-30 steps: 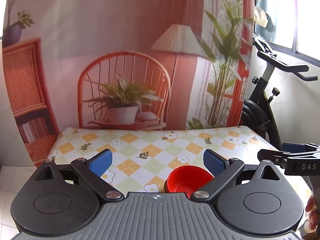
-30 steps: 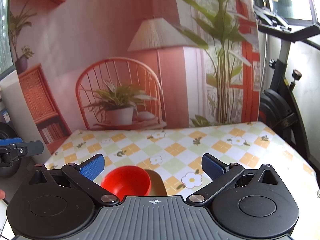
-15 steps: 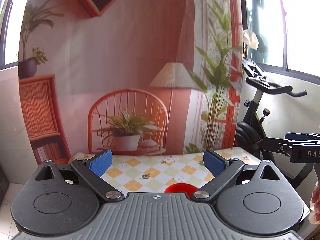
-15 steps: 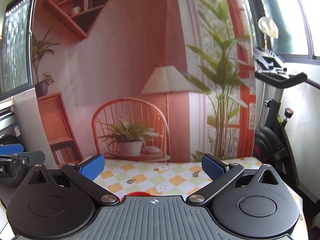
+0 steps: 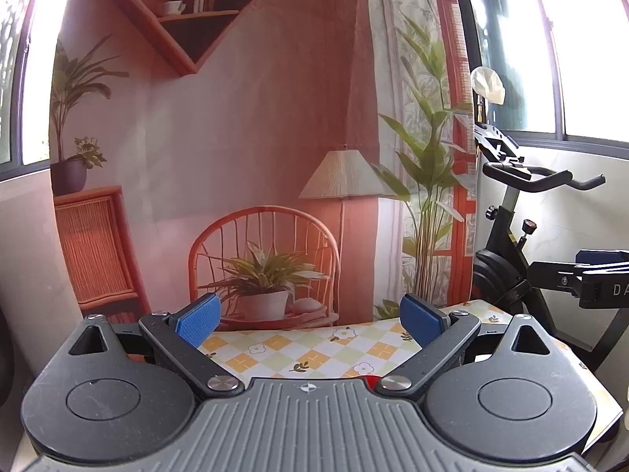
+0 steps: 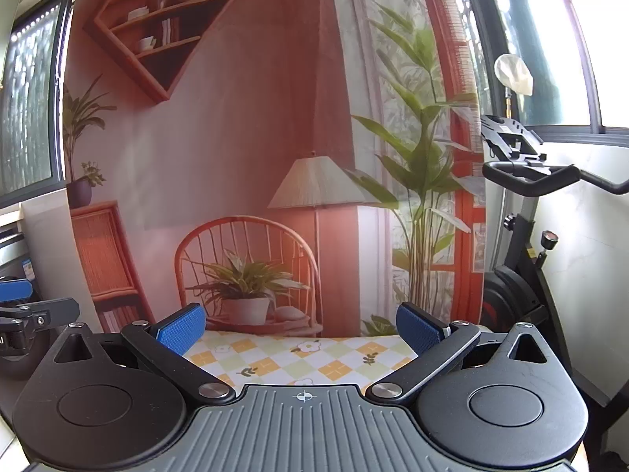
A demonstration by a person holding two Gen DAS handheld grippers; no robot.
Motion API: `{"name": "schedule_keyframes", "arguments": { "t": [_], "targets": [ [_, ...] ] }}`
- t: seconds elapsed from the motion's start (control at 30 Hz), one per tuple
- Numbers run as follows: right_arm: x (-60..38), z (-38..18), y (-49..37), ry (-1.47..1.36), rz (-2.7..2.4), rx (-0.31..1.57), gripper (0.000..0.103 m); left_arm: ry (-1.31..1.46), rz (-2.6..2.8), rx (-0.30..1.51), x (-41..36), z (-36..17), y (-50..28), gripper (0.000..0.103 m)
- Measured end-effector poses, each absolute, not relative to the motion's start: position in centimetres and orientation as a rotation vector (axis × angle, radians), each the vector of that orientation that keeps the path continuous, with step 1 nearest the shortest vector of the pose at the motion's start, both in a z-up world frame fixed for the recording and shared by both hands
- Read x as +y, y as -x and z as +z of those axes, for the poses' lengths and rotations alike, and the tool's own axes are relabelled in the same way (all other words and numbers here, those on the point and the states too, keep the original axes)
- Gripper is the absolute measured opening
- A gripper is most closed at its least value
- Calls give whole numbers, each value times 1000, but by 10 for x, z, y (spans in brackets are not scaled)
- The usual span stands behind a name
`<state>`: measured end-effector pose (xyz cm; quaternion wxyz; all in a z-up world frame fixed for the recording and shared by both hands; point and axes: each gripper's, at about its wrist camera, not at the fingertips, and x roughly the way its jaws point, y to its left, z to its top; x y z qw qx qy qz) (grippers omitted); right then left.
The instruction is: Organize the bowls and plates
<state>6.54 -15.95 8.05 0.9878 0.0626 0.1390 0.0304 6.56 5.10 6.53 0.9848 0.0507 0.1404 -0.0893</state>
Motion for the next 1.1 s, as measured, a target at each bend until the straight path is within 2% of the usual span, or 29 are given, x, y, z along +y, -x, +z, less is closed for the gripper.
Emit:
{"name": "schedule_keyframes", "arguments": {
  "t": [1.1],
  "targets": [
    [-159,76,-66,-132,54,296,103,-44,-220,316,62,63,-73,99]
  ]
}}
